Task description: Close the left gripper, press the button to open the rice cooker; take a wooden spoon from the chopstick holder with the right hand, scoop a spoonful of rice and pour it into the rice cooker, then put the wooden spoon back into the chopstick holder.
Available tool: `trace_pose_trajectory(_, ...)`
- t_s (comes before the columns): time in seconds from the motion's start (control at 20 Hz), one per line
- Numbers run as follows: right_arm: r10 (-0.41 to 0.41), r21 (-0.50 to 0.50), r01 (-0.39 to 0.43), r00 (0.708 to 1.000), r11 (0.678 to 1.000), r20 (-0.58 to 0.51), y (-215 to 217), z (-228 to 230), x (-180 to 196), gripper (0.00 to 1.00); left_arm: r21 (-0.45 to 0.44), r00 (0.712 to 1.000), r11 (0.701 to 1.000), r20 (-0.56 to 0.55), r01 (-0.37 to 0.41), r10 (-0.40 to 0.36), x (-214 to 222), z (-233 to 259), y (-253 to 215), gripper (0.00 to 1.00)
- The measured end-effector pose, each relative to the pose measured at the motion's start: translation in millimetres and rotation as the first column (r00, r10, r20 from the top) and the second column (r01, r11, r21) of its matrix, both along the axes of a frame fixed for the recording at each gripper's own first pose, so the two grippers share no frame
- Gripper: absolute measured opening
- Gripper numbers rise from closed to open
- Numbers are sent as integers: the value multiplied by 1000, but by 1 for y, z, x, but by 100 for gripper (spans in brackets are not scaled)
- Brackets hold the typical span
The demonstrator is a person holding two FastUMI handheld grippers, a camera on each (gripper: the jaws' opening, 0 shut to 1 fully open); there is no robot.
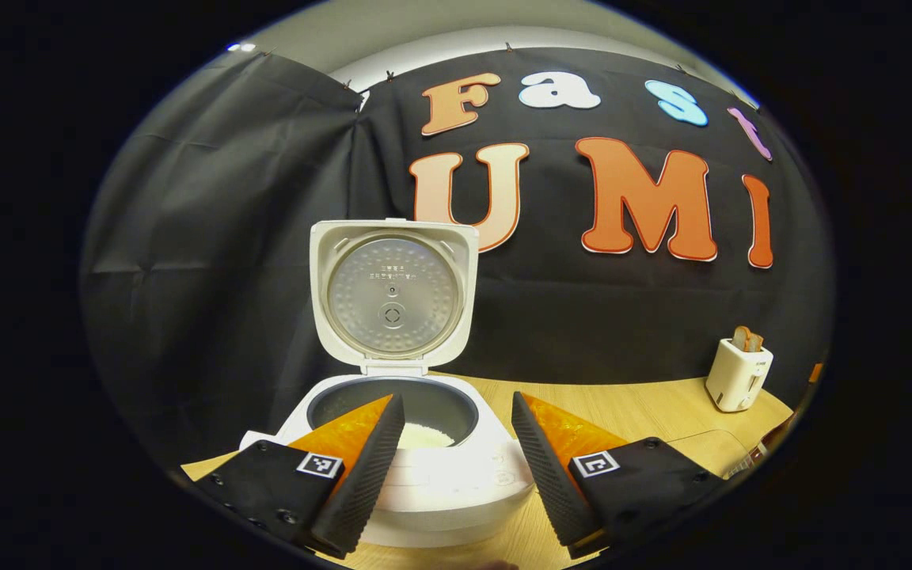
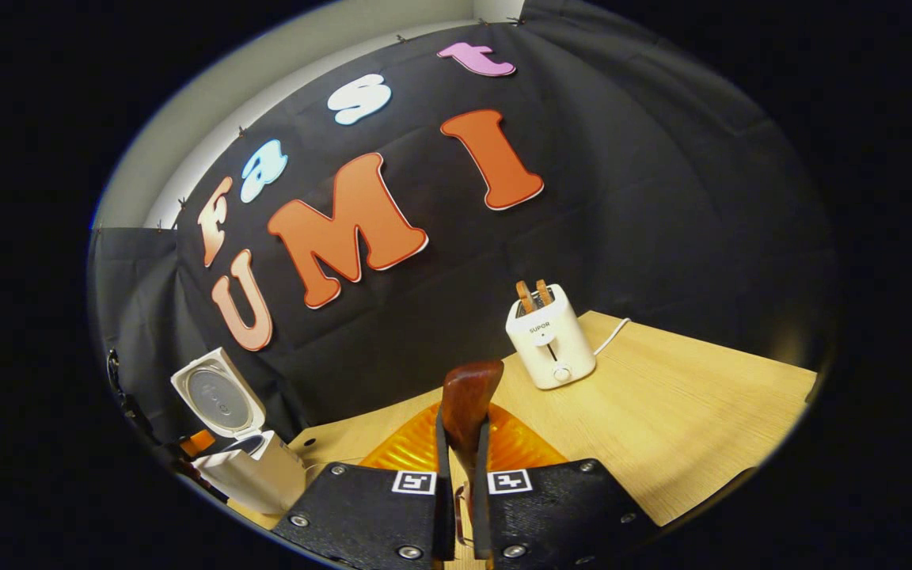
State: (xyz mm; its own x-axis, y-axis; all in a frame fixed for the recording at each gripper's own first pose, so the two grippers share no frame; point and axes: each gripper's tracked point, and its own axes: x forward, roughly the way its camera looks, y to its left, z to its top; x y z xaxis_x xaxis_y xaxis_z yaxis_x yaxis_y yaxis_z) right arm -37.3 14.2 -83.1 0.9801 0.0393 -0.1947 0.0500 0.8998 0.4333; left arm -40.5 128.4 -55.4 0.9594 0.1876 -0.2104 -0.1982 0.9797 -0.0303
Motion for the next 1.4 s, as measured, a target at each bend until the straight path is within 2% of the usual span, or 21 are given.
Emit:
trace_pose_trajectory(0.35, -12, 21, 13, 998, 1000, -60, -7, -30, 5, 10, 33, 1000, 999, 14, 16, -17, 14, 5, -6, 89)
trace_pose_trajectory(0.4, 12, 37, -10, 998, 999, -66, -4, -33, 6, 10, 35, 999, 999, 11, 37, -37, 17, 6, -11, 90)
trace_pose_trajectory(0.55, -3, 43, 5, 998, 999, -60, -12, -34, 7, 10, 52, 996, 995, 29, 85, -86, 26, 21, -21, 90)
trace_pose_trajectory(0.75, 33, 60, -29, 998, 998, -55, -8, -32, 6, 18, 156, 992, 986, 106, 54, -71, 41, 67, -12, 89)
trace_pose_trajectory(0.85, 22, 15, -21, 997, 1000, -80, -18, -38, 9, 23, 171, 991, 985, 125, 30, -52, 48, 87, 2, 89)
trace_pose_trajectory(0.95, 1, -37, -6, 993, 999, -121, -30, -42, 6, 30, 130, 990, 991, 131, 32, -49, 59, 101, -1, 89)
trace_pose_trajectory(1.15, 34, -122, -46, 995, 992, -95, -38, -22, 2, 34, 146, 985, 989, 172, -6, -19, 77, 150, 18, 90)
trace_pose_trajectory(1.25, 67, -220, -90, 992, 971, -110, -35, -20, -2, 39, 161, 982, 987, 187, -25, -6, 89, 172, 30, 88)
trace_pose_trajectory(1.3, 74, -279, -100, 992, 955, -104, -38, -16, -2, 43, 162, 982, 986, 191, -37, 5, 95, 184, 37, 92)
trace_pose_trajectory(1.4, 78, -346, -87, 996, 934, -40, -38, 7, -4, 53, 153, 980, 987, 197, -57, 26, 107, 202, 48, 88)
